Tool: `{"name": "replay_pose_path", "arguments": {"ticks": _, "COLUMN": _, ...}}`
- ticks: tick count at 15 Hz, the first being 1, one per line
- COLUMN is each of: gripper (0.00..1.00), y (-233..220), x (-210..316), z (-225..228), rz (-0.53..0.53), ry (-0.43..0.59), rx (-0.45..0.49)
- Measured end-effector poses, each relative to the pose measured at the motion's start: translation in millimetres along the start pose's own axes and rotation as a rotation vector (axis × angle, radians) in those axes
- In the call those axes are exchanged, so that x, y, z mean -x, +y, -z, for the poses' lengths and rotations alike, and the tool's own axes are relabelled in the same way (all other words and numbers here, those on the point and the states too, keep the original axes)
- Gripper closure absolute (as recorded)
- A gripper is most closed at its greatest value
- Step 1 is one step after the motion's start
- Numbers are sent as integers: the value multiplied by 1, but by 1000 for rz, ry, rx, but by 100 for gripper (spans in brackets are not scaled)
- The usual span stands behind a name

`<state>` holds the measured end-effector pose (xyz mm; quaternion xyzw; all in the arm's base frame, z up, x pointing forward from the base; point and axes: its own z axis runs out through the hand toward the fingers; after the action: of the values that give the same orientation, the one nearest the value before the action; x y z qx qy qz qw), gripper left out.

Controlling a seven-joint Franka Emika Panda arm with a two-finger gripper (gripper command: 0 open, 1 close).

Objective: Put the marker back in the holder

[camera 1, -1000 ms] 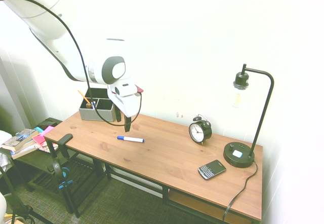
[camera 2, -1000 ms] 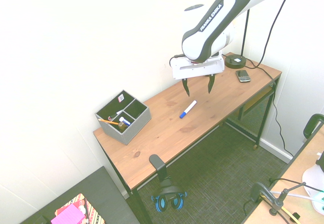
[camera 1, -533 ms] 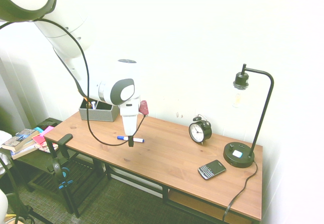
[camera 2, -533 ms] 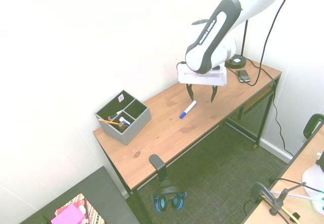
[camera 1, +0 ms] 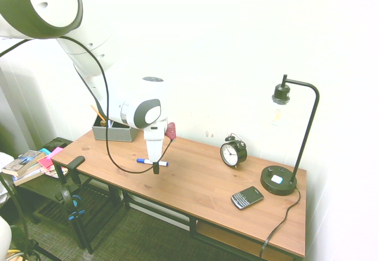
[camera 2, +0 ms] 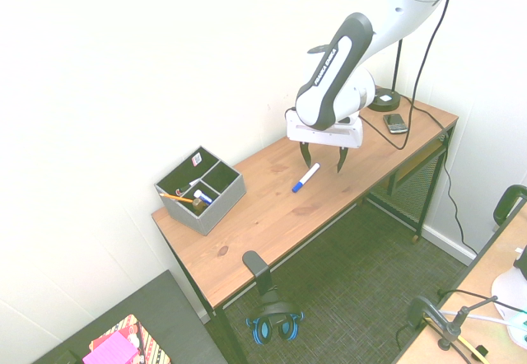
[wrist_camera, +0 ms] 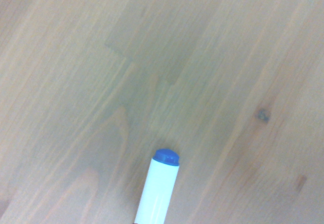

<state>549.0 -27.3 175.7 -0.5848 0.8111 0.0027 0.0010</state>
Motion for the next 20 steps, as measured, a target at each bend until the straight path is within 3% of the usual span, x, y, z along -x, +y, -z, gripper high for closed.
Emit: {"name": "replay_pose_path", "arguments": {"ticks": 20, "gripper": 100, "y": -16, "x": -1, "z": -18, "rz": -31, "ry": -29, "rx": -3}}
